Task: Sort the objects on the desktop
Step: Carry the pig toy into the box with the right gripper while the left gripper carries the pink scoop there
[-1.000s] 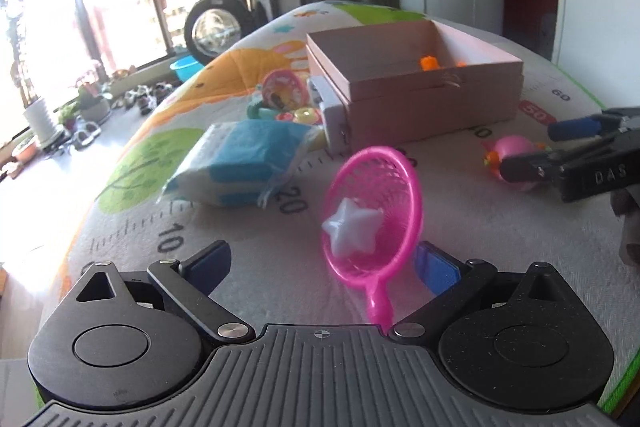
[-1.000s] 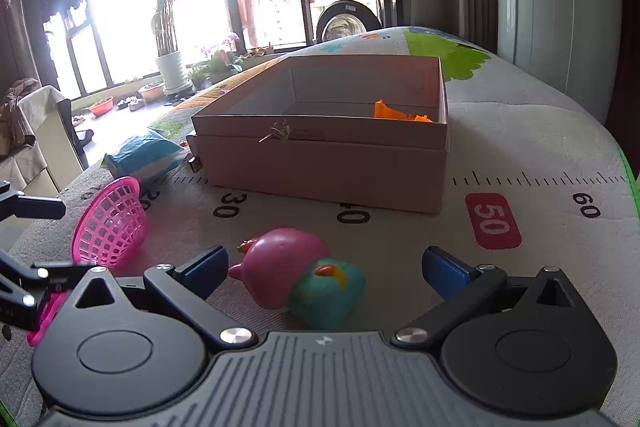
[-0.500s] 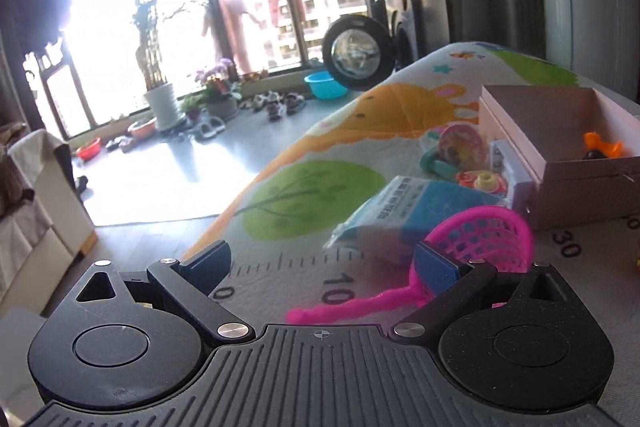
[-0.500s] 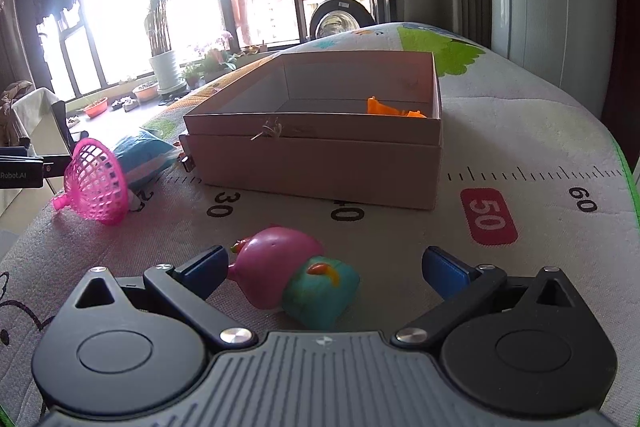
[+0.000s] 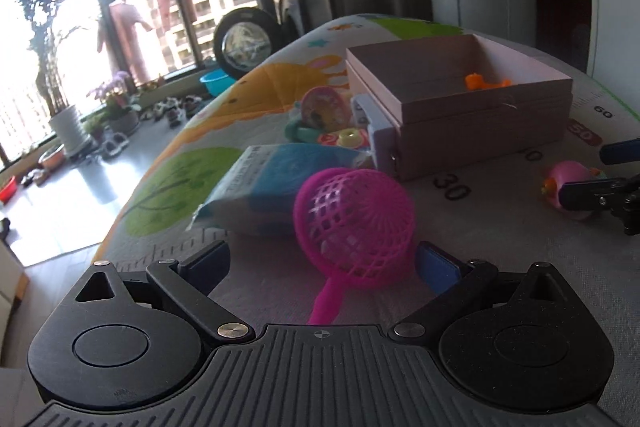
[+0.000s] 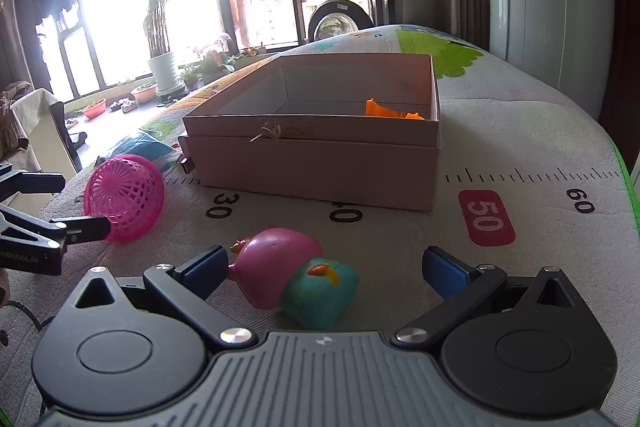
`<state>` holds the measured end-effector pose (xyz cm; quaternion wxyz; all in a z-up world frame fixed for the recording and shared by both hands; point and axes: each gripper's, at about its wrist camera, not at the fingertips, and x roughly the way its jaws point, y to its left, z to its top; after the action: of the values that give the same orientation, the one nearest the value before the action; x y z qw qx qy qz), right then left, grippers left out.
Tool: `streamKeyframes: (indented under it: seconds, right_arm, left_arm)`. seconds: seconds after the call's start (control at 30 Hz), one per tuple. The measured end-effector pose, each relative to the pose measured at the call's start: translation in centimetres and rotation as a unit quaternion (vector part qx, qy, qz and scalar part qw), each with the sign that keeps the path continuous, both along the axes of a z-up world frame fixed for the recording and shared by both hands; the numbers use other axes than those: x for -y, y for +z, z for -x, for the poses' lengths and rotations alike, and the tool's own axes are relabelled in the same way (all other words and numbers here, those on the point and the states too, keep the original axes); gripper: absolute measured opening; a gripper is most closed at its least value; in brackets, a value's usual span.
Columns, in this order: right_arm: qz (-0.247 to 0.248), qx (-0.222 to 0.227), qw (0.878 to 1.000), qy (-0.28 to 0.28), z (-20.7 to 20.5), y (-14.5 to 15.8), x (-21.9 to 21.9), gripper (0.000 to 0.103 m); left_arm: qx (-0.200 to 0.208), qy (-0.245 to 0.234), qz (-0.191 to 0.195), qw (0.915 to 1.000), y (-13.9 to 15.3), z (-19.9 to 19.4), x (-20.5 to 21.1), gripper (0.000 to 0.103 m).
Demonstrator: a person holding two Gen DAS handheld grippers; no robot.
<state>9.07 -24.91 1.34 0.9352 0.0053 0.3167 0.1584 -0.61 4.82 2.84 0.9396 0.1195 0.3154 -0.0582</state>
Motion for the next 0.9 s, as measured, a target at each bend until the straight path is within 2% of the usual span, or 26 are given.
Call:
streamKeyframes:
  seconds: [0.13, 0.23, 0.33, 0.4, 0.47, 0.53, 0.63, 0.73, 0.83, 0.9]
  right_arm:
    - [0.001, 0.003, 1.0, -0.002, 0.1, 0.0, 0.0, 0.103]
    - [0.003, 0.006, 1.0, -0.001, 0.2, 0.0, -0.1, 0.103]
    - [0.017, 0.013, 1.0, 0.009, 0.4, 0.1, -0.6, 0.103]
    - [0.038, 0.022, 0.999, 0.025, 0.7, 0.2, -1.3, 0.103]
    - [0.066, 0.034, 0.996, 0.045, 1.1, 0.3, -2.3, 0.098]
    - [0.094, 0.04, 0.992, 0.069, 1.5, 0.2, -3.2, 0.078]
    - [0.119, 0.033, 0.988, 0.088, 1.8, 0.1, -3.7, 0.057]
    - [0.111, 0.021, 0.989, 0.098, 2.1, 0.9, -2.9, 0.053]
    - [0.102, 0.015, 0.99, 0.098, 2.7, 1.7, -1.9, 0.052]
    - [0.095, -0.001, 0.992, 0.086, 2.8, 2.0, -1.2, 0.052]
  left_arm:
    - [-0.011, -0.029, -0.005, 0.9995, -0.7, -0.6, 1.9, 0.101]
    - [-0.001, -0.014, -0.026, 0.9996, -1.1, -0.9, 2.7, 0.1]
    - [0.035, 0.006, -0.058, 0.9977, -1.0, -0.8, 2.9, 0.087]
    - [0.042, 0.004, -0.061, 0.9972, -0.8, -0.8, 2.9, 0.077]
    - [0.037, -0.002, -0.056, 0.9977, -0.5, -0.8, 2.8, 0.076]
    - [0.035, -0.012, -0.05, 0.9981, -0.1, -0.5, 2.8, 0.076]
    - [0.019, -0.029, -0.007, 0.9994, 0.9, 0.3, 2.8, 0.076]
    - [-0.014, -0.054, 0.063, 0.9965, 2.0, 0.9, 2.9, 0.076]
    - [-0.051, -0.075, 0.124, 0.9881, 2.4, 1.0, 3.3, 0.076]
    - [-0.078, -0.069, 0.151, 0.9831, 1.9, 0.4, 3.6, 0.077]
